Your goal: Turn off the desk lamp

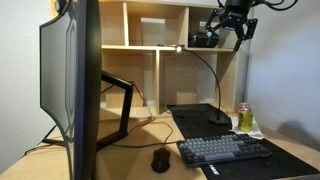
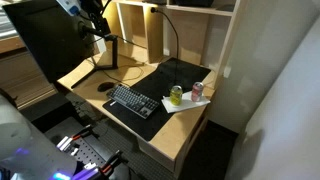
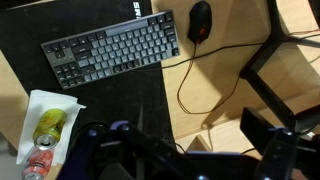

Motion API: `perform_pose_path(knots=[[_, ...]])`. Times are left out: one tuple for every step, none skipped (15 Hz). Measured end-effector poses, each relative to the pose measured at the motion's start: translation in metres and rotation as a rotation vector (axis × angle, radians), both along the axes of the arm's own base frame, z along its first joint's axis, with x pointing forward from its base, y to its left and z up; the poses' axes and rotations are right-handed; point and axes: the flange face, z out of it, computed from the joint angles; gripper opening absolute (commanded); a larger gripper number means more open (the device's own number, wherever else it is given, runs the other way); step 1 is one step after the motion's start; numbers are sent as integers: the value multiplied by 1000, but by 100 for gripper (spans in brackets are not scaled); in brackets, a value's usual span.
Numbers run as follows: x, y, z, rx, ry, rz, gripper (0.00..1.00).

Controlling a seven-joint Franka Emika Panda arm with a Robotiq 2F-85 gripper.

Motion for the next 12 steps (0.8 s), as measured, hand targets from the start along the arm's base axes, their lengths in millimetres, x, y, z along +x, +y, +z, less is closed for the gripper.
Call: perform_pose_path(knots=[[0, 0, 0, 0, 0, 0, 100], [0, 0, 0, 0, 0, 0, 100], [0, 0, 0, 0, 0, 0, 100], [0, 0, 0, 0, 0, 0, 100], [2, -1, -1, 3, 8, -21, 100], [10, -5, -6, 10, 23, -73, 100], [23, -12, -14, 28, 49, -117, 100], [40, -21, -25, 60, 80, -152, 100], [57, -31, -40, 97, 113, -187, 100], [75, -41, -54, 130, 140, -226, 100], [92, -51, -69, 160, 169, -264, 100], [109, -59, -83, 193, 199, -300, 100]])
